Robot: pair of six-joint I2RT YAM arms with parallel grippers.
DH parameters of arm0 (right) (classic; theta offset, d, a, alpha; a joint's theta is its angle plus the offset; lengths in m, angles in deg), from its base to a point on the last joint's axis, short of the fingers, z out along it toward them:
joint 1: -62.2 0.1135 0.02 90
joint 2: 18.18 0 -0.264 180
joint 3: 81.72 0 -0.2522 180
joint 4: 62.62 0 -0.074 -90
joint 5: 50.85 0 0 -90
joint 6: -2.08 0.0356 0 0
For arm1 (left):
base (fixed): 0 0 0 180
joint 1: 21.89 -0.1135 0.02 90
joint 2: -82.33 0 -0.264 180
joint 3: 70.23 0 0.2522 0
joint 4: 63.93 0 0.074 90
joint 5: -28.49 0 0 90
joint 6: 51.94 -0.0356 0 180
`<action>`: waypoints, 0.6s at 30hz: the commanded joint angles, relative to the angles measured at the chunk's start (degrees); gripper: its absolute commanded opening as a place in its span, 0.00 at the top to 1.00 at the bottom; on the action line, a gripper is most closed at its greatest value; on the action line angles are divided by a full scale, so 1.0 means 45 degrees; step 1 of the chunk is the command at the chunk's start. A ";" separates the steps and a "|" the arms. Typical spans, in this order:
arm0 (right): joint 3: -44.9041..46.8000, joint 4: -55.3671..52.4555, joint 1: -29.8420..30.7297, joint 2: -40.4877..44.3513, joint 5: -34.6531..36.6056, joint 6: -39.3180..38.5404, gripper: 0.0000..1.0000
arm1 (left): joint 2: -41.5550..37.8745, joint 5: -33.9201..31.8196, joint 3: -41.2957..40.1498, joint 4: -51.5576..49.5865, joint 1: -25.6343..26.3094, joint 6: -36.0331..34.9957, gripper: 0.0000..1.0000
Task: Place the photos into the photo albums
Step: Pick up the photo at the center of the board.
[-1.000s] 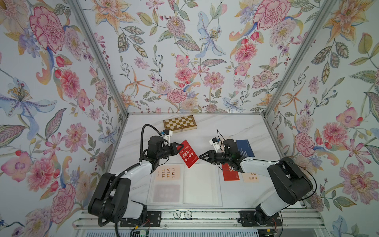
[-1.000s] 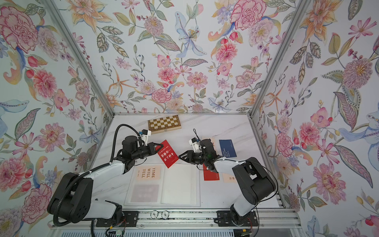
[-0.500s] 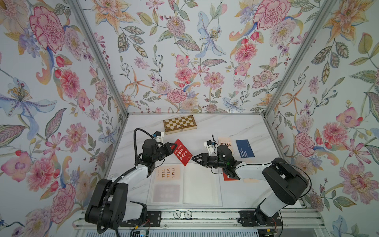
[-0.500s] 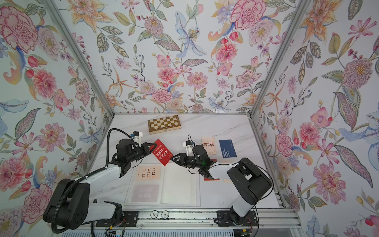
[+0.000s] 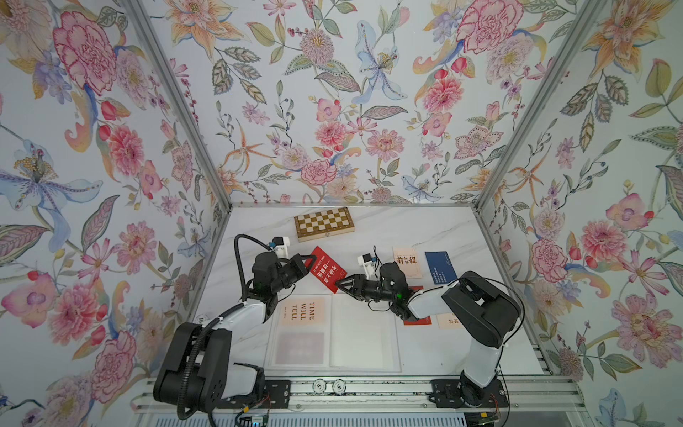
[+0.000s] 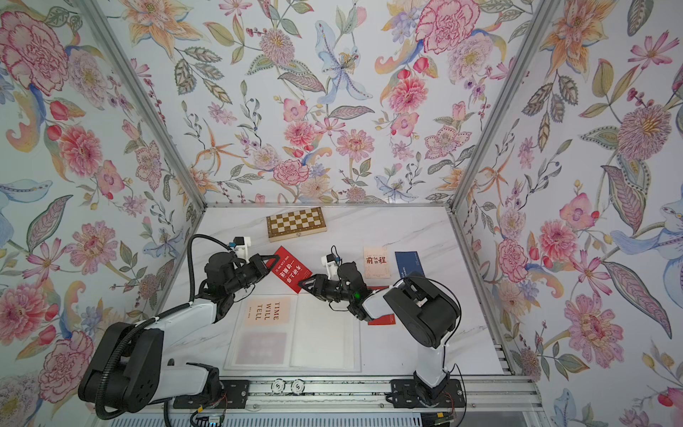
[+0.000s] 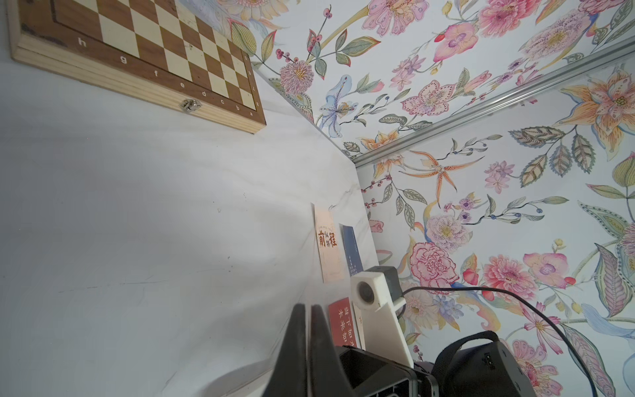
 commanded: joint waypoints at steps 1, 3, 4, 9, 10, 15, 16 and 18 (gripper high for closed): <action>-0.0485 0.1068 0.0117 -0.0422 -0.0019 0.0507 0.56 | -0.0225 0.0175 -0.0180 0.0581 -0.0156 0.0261 1.00; -0.0570 0.1289 0.0110 -0.0601 -0.0039 0.0638 0.57 | -0.0189 0.0205 -0.0227 0.0687 -0.0159 0.0319 1.00; -0.0589 0.1405 0.0099 -0.0662 -0.0020 0.0692 0.57 | -0.0186 0.0201 -0.0252 0.0709 -0.0160 0.0350 1.00; -0.0686 0.1600 0.0077 -0.0627 0.0000 0.0772 0.63 | -0.0264 0.0234 -0.0305 0.0594 -0.0229 0.0312 1.00; -0.0696 0.1619 0.0055 -0.0596 0.0015 0.0770 0.65 | -0.0283 0.0235 -0.0324 0.0556 -0.0221 0.0287 1.00; -0.0742 0.1769 -0.0047 -0.0395 0.0115 0.0771 0.76 | -0.0346 0.0215 -0.0469 0.0419 -0.0235 0.0253 1.00; -0.0755 0.1776 -0.0042 -0.0364 0.0135 0.0766 0.78 | -0.0361 0.0215 -0.0500 0.0338 -0.0220 0.0225 1.00; -0.0776 0.1795 -0.0091 -0.0291 0.0191 0.0746 0.81 | -0.0447 0.0196 -0.0544 0.0196 -0.0224 0.0166 1.00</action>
